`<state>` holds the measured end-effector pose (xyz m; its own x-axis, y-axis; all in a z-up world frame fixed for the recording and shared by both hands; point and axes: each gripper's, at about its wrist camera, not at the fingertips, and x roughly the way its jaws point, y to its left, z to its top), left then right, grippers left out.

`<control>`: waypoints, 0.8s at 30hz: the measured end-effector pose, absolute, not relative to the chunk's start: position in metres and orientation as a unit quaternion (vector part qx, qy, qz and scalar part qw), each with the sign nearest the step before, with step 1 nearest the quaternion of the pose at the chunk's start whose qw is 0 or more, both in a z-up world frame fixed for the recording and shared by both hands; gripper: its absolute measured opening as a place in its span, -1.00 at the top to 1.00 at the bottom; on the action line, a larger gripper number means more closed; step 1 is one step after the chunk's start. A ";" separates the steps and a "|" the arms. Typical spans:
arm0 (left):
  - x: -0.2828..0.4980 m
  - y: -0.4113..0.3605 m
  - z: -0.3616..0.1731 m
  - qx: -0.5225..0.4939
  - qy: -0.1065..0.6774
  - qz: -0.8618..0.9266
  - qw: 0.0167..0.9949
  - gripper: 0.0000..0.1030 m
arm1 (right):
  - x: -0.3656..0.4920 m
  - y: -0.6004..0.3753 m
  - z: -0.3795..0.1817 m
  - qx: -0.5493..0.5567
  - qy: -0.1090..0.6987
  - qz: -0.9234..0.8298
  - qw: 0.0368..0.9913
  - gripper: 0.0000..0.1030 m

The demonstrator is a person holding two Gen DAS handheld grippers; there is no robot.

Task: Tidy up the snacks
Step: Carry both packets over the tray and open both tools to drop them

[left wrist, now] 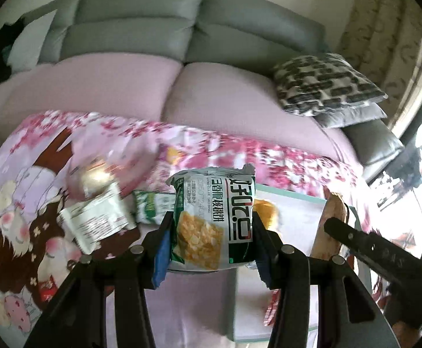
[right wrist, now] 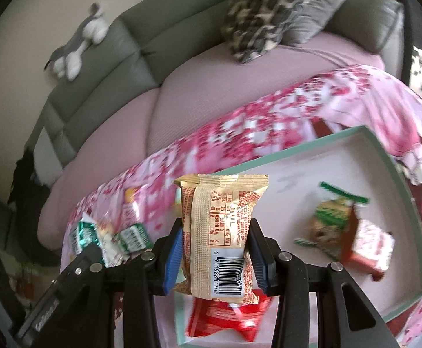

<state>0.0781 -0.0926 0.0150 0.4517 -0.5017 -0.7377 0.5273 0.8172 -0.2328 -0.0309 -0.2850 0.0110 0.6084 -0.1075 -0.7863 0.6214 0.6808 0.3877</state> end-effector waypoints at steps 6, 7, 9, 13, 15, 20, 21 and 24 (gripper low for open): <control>0.055 -0.126 0.018 0.051 0.412 -0.343 0.843 0.01 | -0.060 -0.320 0.013 0.353 0.366 -0.267 0.819 0.13; 0.051 -0.132 0.018 0.058 0.411 -0.349 0.840 0.01 | -0.065 -0.323 0.013 0.355 0.364 -0.272 0.817 0.13; 0.041 -0.147 0.015 0.072 0.411 -0.364 0.833 0.01 | -0.075 -0.332 0.013 0.363 0.359 -0.285 0.811 0.13; 0.019 -0.173 0.009 0.106 0.407 -0.390 0.819 0.01 | -0.092 -0.348 0.014 0.373 0.351 -0.308 0.802 0.13; 0.010 -0.185 0.003 0.123 0.406 -0.399 0.813 0.01 | -0.099 -0.353 0.014 0.377 0.348 -0.315 0.799 0.13; 0.000 -0.203 -0.009 0.147 0.407 -0.405 0.805 0.01 | -0.106 -0.359 0.012 0.384 0.346 -0.321 0.793 0.11; -0.001 -0.205 -0.011 0.150 0.407 -0.405 0.805 0.01 | -0.106 -0.359 0.012 0.384 0.348 -0.320 0.793 0.11; -0.003 -0.211 -0.017 0.158 0.409 -0.406 0.802 0.01 | -0.101 -0.357 0.010 0.380 0.353 -0.312 0.796 0.11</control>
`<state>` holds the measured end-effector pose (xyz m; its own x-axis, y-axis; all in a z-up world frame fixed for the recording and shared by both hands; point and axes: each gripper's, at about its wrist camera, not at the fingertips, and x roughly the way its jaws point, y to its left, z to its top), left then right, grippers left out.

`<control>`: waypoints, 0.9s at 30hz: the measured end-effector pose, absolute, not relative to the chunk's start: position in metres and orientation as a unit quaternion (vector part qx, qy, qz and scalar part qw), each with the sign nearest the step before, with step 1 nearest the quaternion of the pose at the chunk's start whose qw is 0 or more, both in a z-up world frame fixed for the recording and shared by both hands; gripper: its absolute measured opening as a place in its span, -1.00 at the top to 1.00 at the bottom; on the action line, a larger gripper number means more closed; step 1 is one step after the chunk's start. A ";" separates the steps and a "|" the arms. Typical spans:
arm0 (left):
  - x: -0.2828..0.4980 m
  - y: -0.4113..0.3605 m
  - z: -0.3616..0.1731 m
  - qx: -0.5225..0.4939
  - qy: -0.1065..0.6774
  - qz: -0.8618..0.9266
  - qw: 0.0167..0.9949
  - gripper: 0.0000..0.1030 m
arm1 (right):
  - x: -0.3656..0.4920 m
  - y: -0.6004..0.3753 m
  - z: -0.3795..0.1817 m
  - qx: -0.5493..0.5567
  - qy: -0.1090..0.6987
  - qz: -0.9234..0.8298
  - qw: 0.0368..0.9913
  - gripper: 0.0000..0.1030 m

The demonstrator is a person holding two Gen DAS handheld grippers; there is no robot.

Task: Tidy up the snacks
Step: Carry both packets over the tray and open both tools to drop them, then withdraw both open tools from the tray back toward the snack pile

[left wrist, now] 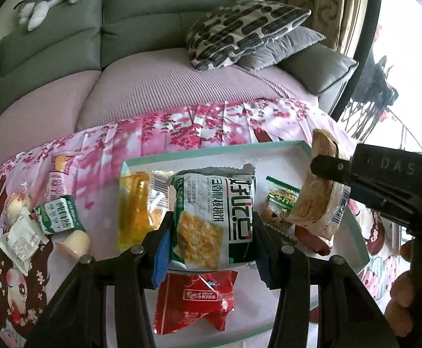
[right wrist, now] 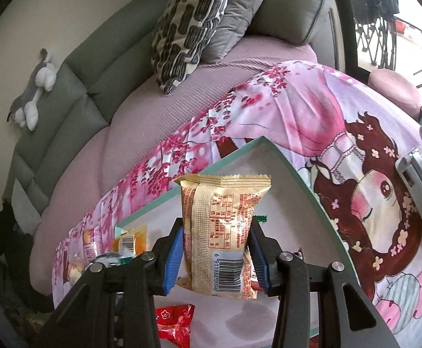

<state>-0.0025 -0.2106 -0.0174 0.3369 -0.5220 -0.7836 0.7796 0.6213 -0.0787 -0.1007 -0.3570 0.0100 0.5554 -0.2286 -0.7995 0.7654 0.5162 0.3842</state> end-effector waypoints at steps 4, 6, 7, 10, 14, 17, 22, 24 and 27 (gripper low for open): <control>-0.002 -0.212 -0.022 0.164 0.410 -0.402 0.802 0.01 | -0.094 -0.352 0.006 0.376 0.365 -0.302 0.796 0.10; 0.000 -0.210 -0.023 0.161 0.410 -0.398 0.804 0.01 | -0.090 -0.349 0.004 0.372 0.371 -0.297 0.797 0.09; 0.001 -0.209 -0.023 0.160 0.411 -0.396 0.806 0.01 | -0.088 -0.347 0.004 0.370 0.374 -0.294 0.798 0.09; 0.005 -0.206 -0.023 0.154 0.411 -0.391 0.809 0.01 | -0.083 -0.344 0.002 0.365 0.380 -0.289 0.799 0.09; 0.008 -0.204 -0.021 0.149 0.409 -0.386 0.813 -0.07 | -0.078 -0.341 0.000 0.358 0.390 -0.285 0.799 0.08; 0.010 -0.202 -0.019 0.147 0.409 -0.382 0.816 -0.25 | -0.076 -0.340 -0.002 0.356 0.398 -0.285 0.796 0.08; 0.017 -0.195 -0.016 0.138 0.415 -0.369 0.820 -0.26 | -0.074 -0.339 -0.003 0.350 0.405 -0.285 0.795 0.03; 0.022 -0.192 -0.017 0.133 0.419 -0.360 0.823 -0.27 | -0.074 -0.338 -0.002 0.348 0.407 -0.285 0.795 -0.20; 0.031 -0.184 -0.018 0.121 0.430 -0.342 0.827 -0.30 | -0.072 -0.336 -0.002 0.340 0.412 -0.287 0.795 -0.27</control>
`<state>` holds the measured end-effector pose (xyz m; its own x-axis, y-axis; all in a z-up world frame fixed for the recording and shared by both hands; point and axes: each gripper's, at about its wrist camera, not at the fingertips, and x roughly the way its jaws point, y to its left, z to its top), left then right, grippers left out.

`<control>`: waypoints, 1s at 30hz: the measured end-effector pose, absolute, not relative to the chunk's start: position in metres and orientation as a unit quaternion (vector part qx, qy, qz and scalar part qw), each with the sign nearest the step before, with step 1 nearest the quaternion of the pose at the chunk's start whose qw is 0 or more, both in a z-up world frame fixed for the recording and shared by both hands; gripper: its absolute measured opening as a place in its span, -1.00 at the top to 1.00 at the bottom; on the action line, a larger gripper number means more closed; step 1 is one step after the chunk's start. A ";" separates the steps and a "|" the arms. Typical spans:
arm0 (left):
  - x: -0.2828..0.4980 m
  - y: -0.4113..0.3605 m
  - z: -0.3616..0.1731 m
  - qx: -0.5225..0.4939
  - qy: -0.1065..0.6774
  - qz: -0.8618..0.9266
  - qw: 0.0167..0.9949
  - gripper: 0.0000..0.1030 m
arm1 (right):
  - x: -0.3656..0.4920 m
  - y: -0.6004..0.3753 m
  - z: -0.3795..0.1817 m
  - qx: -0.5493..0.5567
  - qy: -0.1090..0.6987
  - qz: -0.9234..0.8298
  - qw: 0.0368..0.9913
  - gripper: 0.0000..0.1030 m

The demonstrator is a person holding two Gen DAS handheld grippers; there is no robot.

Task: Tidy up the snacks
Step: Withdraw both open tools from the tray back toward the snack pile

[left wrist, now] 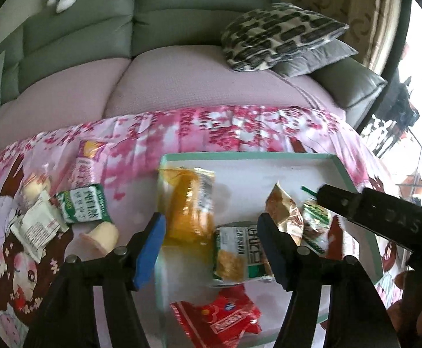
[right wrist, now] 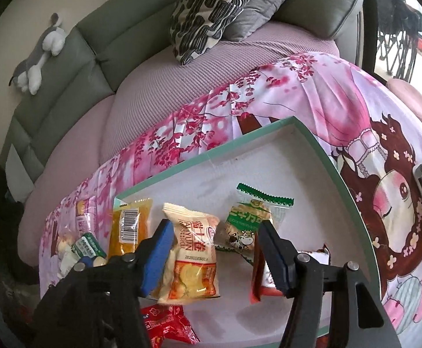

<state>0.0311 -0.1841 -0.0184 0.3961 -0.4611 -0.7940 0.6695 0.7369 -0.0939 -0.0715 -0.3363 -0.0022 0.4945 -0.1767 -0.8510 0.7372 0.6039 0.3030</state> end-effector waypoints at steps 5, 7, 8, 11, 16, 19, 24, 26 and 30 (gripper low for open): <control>0.049 -0.168 -0.024 0.095 0.452 -0.306 0.833 -0.32 | -0.069 -0.336 -0.006 0.332 0.424 -0.291 0.791 -0.62; 0.057 -0.160 -0.027 0.089 0.460 -0.279 0.838 -0.62 | -0.068 -0.335 -0.007 0.325 0.430 -0.294 0.789 -0.79; 0.061 -0.156 -0.028 0.084 0.463 -0.267 0.841 -0.74 | -0.067 -0.334 -0.008 0.321 0.432 -0.295 0.789 -0.90; 0.072 -0.142 -0.031 0.067 0.470 -0.238 0.848 -0.78 | -0.064 -0.332 -0.009 0.311 0.437 -0.296 0.790 -1.00; 0.083 -0.126 -0.033 0.063 0.470 -0.200 0.857 -0.81 | -0.060 -0.328 -0.009 0.300 0.442 -0.291 0.794 -1.00; 0.087 -0.120 -0.036 0.067 0.471 -0.183 0.860 -0.95 | -0.057 -0.325 -0.010 0.293 0.444 -0.289 0.796 -1.00; 0.093 -0.111 -0.040 0.074 0.475 -0.157 0.863 -0.95 | -0.053 -0.318 -0.008 0.273 0.440 -0.283 0.807 -1.00; 0.095 -0.107 -0.039 0.075 0.469 -0.151 0.867 -0.95 | -0.051 -0.314 -0.006 0.255 0.440 -0.284 0.813 -1.00; 0.100 -0.098 -0.034 0.063 0.456 -0.147 0.875 -0.95 | -0.048 -0.309 -0.002 0.242 0.431 -0.281 0.823 -1.00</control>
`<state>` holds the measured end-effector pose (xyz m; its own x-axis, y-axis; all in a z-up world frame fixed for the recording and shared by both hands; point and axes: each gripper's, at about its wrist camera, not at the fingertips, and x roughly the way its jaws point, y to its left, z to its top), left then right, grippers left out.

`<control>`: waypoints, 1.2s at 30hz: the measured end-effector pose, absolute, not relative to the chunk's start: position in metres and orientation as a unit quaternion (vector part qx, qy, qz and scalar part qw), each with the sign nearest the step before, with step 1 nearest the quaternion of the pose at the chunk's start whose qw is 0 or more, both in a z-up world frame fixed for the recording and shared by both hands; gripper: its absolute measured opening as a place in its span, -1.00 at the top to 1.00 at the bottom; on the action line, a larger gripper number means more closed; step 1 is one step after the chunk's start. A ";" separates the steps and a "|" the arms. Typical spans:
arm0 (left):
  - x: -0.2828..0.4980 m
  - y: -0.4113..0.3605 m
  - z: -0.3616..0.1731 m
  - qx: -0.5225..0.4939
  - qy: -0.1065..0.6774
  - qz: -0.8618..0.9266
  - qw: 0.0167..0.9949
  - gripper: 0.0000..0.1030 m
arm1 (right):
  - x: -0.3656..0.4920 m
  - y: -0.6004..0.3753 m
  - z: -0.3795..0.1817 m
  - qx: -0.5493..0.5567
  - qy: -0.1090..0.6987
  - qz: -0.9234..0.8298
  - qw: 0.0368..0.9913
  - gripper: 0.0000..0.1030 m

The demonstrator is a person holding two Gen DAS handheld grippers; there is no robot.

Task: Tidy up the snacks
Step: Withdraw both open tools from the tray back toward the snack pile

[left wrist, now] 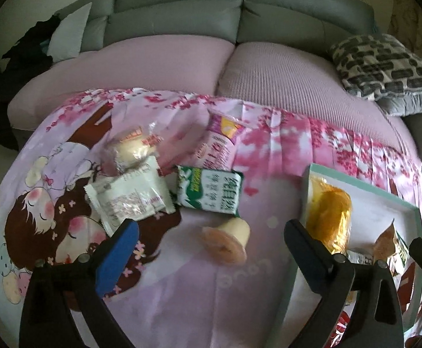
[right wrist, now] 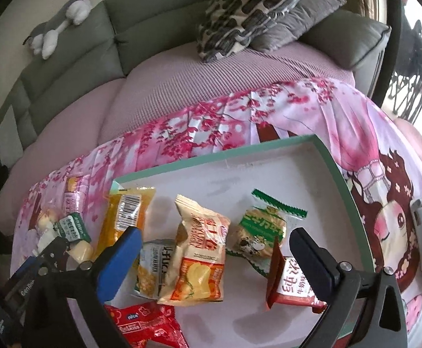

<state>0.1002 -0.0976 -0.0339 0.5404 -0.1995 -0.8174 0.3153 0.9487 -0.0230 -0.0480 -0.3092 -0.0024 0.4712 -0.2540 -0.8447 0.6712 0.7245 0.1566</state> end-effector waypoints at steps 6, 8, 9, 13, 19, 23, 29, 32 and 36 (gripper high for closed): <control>0.106 -0.080 -0.026 0.047 0.424 -0.140 0.894 -0.95 | -0.042 -0.301 0.002 0.226 0.420 -0.278 0.834 -1.00; 0.111 -0.072 -0.024 0.027 0.430 -0.140 0.892 -0.95 | -0.041 -0.299 0.002 0.231 0.417 -0.274 0.835 -1.00; 0.113 -0.070 -0.025 0.018 0.435 -0.140 0.889 -0.95 | -0.041 -0.298 0.002 0.234 0.415 -0.273 0.836 -1.00; 0.121 -0.054 -0.029 -0.013 0.450 -0.136 0.882 -0.95 | -0.039 -0.296 0.003 0.247 0.406 -0.268 0.838 -1.00; 0.128 -0.027 -0.022 -0.040 0.436 -0.116 0.891 -0.95 | -0.038 -0.294 0.004 0.257 0.394 -0.268 0.840 -1.00; 0.133 -0.009 -0.013 -0.043 0.424 -0.091 0.900 -0.95 | -0.028 -0.282 0.008 0.254 0.388 -0.247 0.850 -1.00; 0.143 0.022 -0.012 -0.055 0.441 -0.057 0.894 -0.95 | -0.006 -0.250 0.005 0.248 0.401 -0.195 0.860 -1.00; 0.147 0.039 -0.011 -0.071 0.447 -0.040 0.891 -0.95 | 0.004 -0.231 0.004 0.235 0.409 -0.173 0.865 -1.00; 0.149 0.057 -0.009 -0.080 0.446 -0.019 0.891 -0.95 | 0.019 -0.207 0.000 0.224 0.422 -0.148 0.866 -1.00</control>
<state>0.1493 0.0575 -0.0090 0.6014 -0.1052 -0.7920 -0.0372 0.9865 -0.1593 0.0187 -0.2074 0.0002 0.5999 -0.0666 -0.7973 0.4443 0.8565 0.2628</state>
